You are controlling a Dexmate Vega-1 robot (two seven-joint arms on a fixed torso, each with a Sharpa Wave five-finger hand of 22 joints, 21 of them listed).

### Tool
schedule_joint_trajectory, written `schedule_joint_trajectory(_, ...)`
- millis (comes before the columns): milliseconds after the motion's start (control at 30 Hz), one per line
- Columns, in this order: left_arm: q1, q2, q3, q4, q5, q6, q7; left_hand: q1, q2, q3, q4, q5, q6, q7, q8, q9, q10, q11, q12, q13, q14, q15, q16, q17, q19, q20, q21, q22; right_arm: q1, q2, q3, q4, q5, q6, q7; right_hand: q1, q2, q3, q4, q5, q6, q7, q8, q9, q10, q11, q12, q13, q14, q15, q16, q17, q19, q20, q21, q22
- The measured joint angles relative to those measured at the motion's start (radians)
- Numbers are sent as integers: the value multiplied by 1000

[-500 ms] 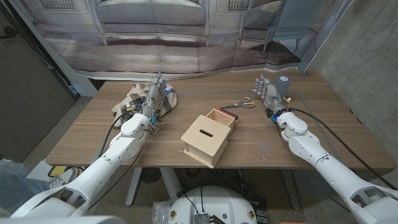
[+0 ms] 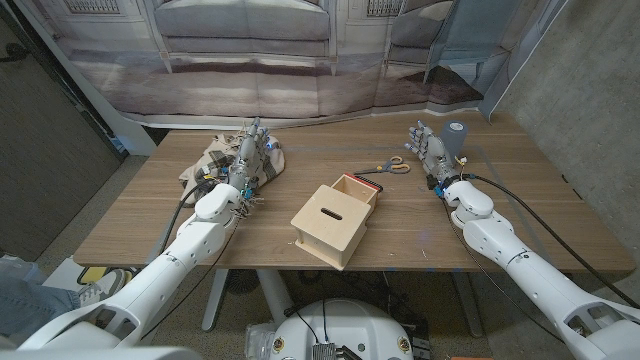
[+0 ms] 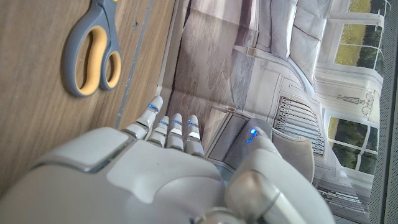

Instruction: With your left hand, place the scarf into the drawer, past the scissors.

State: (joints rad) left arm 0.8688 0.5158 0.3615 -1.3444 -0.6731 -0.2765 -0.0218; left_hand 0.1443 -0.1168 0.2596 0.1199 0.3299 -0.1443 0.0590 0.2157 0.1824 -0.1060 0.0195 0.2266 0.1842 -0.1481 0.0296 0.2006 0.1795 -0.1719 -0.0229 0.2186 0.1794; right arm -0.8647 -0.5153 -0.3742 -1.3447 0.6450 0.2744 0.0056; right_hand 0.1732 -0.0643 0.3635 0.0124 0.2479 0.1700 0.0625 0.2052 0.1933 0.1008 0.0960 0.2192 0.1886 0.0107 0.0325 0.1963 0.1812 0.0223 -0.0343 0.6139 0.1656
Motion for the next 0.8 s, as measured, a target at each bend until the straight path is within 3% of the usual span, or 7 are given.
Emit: schedule_joint_trajectory(800, 17, 20, -7, -75, -2, 7, -1, 22, 22, 7, -7, 7, 30, 5, 8, -1, 23, -2, 0, 0, 22, 0, 5, 0, 0, 0, 0, 0, -2, 13, -4, 9, -9, 23, -5, 5, 5, 2, -3, 0, 9, -2, 0, 0, 14, -3, 9, 0, 11, 3, 0, 0, 9, -2, -12, 0)
